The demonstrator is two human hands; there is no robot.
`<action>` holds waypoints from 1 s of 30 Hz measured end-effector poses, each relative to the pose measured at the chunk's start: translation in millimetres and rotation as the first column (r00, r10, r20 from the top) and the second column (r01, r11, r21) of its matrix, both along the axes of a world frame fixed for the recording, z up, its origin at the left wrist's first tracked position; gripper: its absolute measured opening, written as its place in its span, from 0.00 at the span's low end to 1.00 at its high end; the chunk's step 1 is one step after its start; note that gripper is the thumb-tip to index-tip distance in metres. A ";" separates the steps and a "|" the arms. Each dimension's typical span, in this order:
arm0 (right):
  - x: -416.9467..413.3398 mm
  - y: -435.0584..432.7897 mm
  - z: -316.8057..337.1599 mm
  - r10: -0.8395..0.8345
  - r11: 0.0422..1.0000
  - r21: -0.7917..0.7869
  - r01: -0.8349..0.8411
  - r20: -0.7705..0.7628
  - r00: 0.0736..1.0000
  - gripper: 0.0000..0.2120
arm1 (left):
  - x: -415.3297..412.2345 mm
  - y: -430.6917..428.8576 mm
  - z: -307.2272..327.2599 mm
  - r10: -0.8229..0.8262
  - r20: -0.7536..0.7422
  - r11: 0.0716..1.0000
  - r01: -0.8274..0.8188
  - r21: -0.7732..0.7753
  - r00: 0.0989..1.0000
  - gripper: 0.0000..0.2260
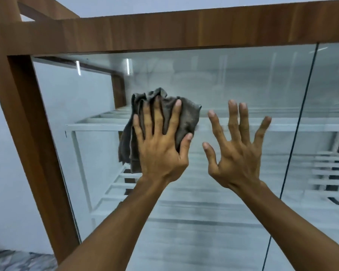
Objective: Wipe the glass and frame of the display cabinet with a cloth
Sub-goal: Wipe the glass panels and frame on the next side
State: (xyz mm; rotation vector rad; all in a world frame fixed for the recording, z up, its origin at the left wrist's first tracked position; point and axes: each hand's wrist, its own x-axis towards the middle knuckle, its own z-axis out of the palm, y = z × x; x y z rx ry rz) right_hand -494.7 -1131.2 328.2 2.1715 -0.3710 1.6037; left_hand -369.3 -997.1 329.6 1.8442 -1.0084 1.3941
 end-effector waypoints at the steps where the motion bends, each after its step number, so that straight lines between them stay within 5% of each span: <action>1: -3.2 -4.1 -1.3 -0.002 1.000 0.000 0.002 -0.003 1.000 0.32 | -1.5 -3.3 -0.7 0.011 -0.045 0.998 -0.014 -0.066 0.999 0.33; 4: -5.5 -6.7 -3.1 0.000 1.000 -0.007 0.000 -0.039 0.999 0.32 | -29.7 -25.4 2.5 0.001 -0.245 0.968 -0.062 -0.243 0.969 0.33; 8: -14.0 -14.0 -3.2 0.028 0.998 -0.044 -0.034 -0.114 0.993 0.31 | -38.3 -37.4 -3.9 -0.019 -0.058 0.998 0.015 -0.068 0.998 0.34; 13: -38.6 -33.2 0.3 0.014 0.999 -0.029 -0.017 -0.099 0.995 0.32 | -56.6 -53.9 -1.9 -0.008 -0.164 0.986 -0.020 -0.169 0.986 0.33; 17: -52.1 -40.7 3.0 0.030 0.999 -0.019 -0.030 -0.021 0.999 0.32 | -67.8 -69.3 -6.1 -0.044 0.046 0.999 0.043 0.026 0.998 0.32; 22: -75.9 -59.4 -0.1 -0.053 0.998 -0.022 0.053 0.007 0.999 0.32 | -94.8 -93.2 -4.9 -0.033 -0.130 0.987 0.011 -0.163 0.991 0.33; 26: -87.2 -68.0 -6.1 0.071 0.997 -0.020 -0.070 0.031 0.997 0.32 | -108.1 -108.2 -8.4 -0.081 0.013 0.997 0.081 0.001 0.997 0.31; 30: -101.1 -82.0 -19.6 0.068 0.997 0.028 -0.072 0.119 0.991 0.33 | -115.8 -114.5 -9.6 -0.089 -0.024 0.995 0.088 -0.053 0.996 0.31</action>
